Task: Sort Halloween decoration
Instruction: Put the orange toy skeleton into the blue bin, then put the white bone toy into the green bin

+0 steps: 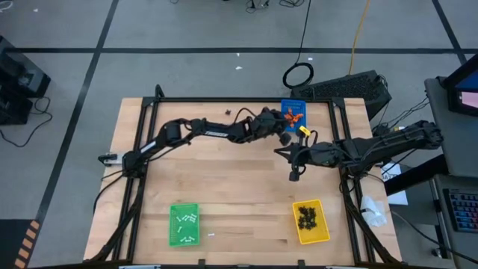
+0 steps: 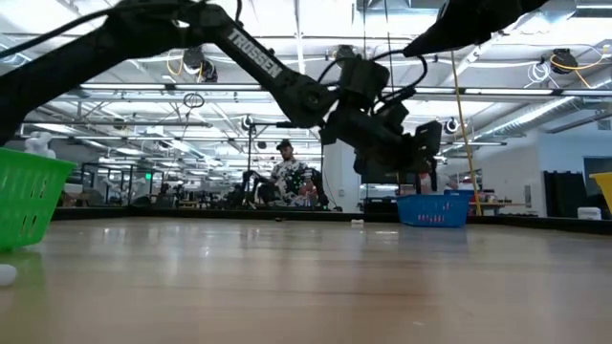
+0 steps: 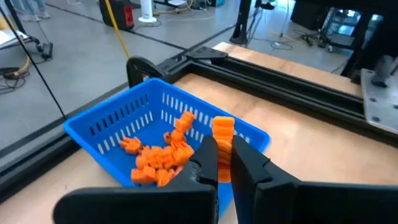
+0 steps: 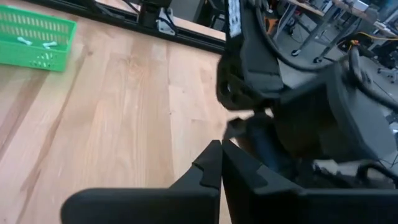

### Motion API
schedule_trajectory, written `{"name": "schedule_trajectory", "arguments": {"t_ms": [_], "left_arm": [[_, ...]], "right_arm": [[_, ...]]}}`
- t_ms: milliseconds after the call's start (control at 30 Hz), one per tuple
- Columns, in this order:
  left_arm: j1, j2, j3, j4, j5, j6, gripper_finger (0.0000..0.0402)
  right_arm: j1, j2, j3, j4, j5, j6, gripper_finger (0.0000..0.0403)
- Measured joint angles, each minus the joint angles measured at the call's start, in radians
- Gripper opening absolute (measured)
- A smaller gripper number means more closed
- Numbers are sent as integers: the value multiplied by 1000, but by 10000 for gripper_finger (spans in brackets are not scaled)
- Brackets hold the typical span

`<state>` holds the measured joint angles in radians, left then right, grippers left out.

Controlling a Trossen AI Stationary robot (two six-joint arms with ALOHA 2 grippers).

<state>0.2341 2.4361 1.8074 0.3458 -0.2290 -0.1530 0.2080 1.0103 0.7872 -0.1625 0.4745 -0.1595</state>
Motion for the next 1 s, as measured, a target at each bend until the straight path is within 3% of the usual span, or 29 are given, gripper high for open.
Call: {"name": "schedule_trajectory", "arguments": {"t_ms": [133, 467, 867, 1000], "left_arm": [[15, 48, 63, -60, 7, 1, 12], [44, 65, 72, -110, 19, -26, 20], [45, 31, 106, -159, 139, 11, 127], [38, -35, 108, -234, 136, 88, 133]], "right_arm": [[5, -1, 0, 1, 0, -8, 0], [5, 0, 0, 1, 0, -9, 0], [5, 0, 0, 1, 0, -6, 0], [5, 0, 0, -2, -2, -6, 0]]}}
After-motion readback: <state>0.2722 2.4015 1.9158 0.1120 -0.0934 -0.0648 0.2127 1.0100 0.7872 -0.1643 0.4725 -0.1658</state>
